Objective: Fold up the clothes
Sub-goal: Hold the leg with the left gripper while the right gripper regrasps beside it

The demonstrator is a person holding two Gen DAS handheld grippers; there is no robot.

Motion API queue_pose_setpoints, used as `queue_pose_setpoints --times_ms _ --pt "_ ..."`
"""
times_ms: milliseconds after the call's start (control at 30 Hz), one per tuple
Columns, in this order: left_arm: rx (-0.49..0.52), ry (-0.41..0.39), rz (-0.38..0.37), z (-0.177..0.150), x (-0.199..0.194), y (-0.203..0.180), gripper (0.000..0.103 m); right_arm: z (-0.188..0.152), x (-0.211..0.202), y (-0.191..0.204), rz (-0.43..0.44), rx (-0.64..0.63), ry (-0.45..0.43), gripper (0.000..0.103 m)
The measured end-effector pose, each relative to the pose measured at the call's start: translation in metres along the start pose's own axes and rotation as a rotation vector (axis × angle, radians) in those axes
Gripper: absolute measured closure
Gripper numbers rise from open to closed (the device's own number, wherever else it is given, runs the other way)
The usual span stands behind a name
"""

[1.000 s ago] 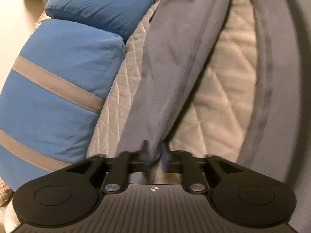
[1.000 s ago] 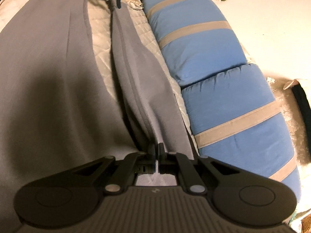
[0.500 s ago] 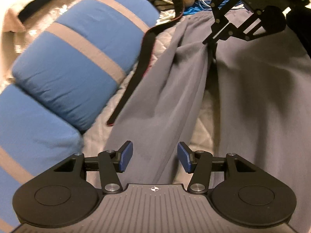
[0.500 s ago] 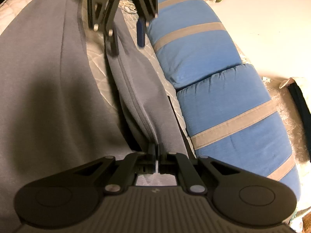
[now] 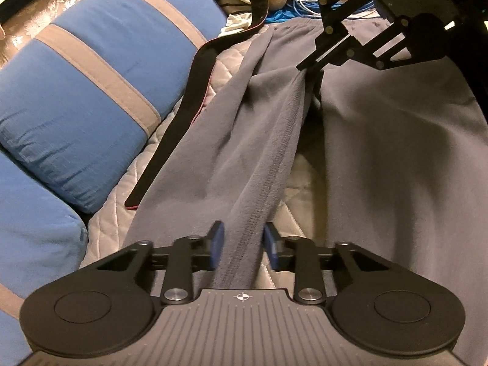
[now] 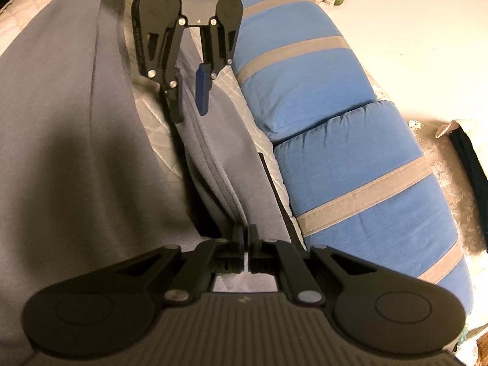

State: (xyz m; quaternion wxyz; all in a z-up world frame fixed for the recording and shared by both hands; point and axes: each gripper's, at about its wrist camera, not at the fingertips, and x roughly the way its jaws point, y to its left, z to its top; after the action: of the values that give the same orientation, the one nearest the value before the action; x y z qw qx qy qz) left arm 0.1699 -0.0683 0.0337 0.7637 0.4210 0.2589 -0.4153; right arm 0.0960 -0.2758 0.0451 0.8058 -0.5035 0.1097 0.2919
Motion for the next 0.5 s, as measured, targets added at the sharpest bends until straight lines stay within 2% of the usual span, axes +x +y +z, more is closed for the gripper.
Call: queue_pose_setpoints --times_ms 133,200,267,300,367,400,500 --pt "0.005 -0.003 0.016 0.002 -0.002 -0.003 0.090 -0.001 -0.001 0.001 0.002 -0.004 0.000 0.101" --pt "0.003 0.000 0.044 0.004 -0.004 -0.006 0.095 -0.001 -0.001 0.002 0.008 -0.008 0.003 0.101" --pt "0.023 -0.004 0.091 0.005 -0.007 -0.015 0.096 0.001 0.000 0.004 0.011 -0.009 0.012 0.100" --pt "0.043 -0.005 0.124 0.005 -0.008 -0.020 0.097 0.002 0.000 0.005 0.009 -0.007 0.020 0.082" --pt "0.105 -0.008 0.194 0.004 -0.007 -0.034 0.097 0.008 0.001 0.006 0.008 0.012 0.014 0.069" --pt "0.136 -0.011 0.225 0.003 -0.007 -0.042 0.097 0.012 0.000 0.006 0.014 0.039 0.001 0.059" --pt "0.191 -0.015 0.287 -0.001 -0.006 -0.061 0.098 0.030 0.002 0.006 0.037 0.118 -0.041 0.043"
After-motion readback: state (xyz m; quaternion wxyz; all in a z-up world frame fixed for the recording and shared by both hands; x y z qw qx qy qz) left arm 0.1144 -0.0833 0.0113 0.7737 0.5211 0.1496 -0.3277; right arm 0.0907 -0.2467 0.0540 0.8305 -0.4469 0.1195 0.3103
